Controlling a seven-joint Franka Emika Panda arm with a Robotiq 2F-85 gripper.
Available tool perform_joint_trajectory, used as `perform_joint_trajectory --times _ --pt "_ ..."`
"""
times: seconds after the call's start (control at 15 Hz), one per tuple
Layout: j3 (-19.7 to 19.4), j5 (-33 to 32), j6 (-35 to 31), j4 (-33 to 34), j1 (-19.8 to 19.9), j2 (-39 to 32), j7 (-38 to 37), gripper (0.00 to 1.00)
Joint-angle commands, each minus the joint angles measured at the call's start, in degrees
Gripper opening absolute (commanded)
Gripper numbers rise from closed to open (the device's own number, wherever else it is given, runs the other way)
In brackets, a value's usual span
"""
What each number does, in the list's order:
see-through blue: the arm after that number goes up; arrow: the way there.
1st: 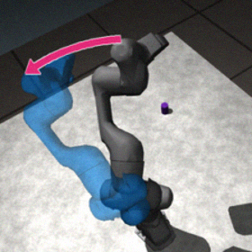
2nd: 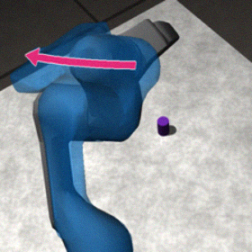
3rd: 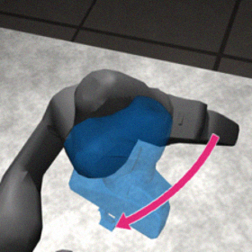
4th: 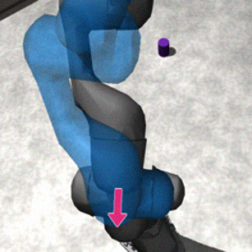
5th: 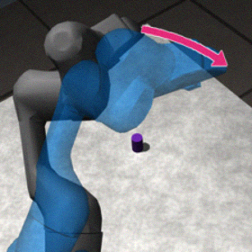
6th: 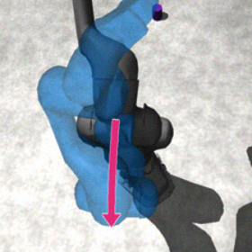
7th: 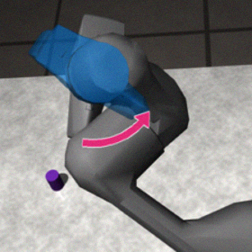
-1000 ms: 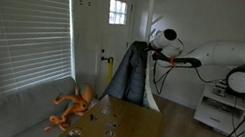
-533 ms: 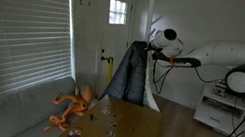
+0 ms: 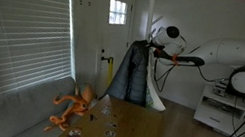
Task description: Move the bag over to a different stock on the coat hanger twice
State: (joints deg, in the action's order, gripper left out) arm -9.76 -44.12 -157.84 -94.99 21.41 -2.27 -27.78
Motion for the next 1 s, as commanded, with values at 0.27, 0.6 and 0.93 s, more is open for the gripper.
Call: perform_joint_trajectory --times 0.27,0.6,0.93 --pt "0.8 -10.4 0.9 -0.7 -0.9 5.9 -6.7 0.01" --pt "2.4 -16.3 2.8 -1.3 -0.8 8.9 -10.9 0.01" --pt "3.7 -20.1 6.6 -4.4 -0.5 12.4 -14.0 0.01"
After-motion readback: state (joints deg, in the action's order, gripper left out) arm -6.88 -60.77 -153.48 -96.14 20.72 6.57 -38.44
